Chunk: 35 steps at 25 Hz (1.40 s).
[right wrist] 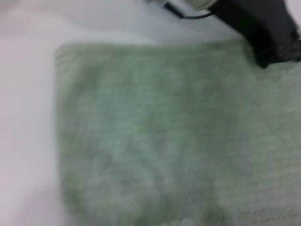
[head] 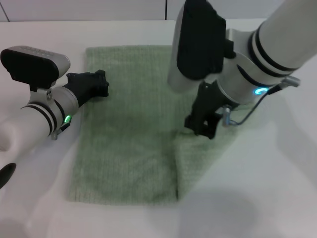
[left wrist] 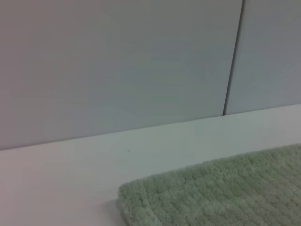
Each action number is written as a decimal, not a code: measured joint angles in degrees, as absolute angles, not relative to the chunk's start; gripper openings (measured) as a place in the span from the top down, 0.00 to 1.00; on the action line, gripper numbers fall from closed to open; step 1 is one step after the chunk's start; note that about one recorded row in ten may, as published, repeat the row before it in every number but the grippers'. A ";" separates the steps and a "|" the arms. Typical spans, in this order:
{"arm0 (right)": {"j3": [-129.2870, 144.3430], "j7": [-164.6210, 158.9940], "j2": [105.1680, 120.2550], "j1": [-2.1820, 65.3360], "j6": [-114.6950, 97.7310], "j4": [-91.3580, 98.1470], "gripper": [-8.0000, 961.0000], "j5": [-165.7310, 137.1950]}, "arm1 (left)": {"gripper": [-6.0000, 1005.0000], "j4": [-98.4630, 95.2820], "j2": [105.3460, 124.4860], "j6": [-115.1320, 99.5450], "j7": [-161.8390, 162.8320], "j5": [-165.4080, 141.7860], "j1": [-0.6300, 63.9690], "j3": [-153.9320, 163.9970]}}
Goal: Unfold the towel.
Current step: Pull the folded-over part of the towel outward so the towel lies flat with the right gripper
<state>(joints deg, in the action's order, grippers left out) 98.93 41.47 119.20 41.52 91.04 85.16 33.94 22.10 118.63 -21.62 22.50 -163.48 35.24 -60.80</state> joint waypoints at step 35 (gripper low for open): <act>116.74 39.51 119.27 46.54 101.78 83.52 0.99 32.02 | 0.90 23.83 118.51 -21.31 22.31 -163.47 34.17 -61.07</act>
<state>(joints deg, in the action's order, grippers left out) 116.74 39.51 119.27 46.54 101.78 83.52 32.02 23.83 118.51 -21.31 22.31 -163.47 34.17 -61.07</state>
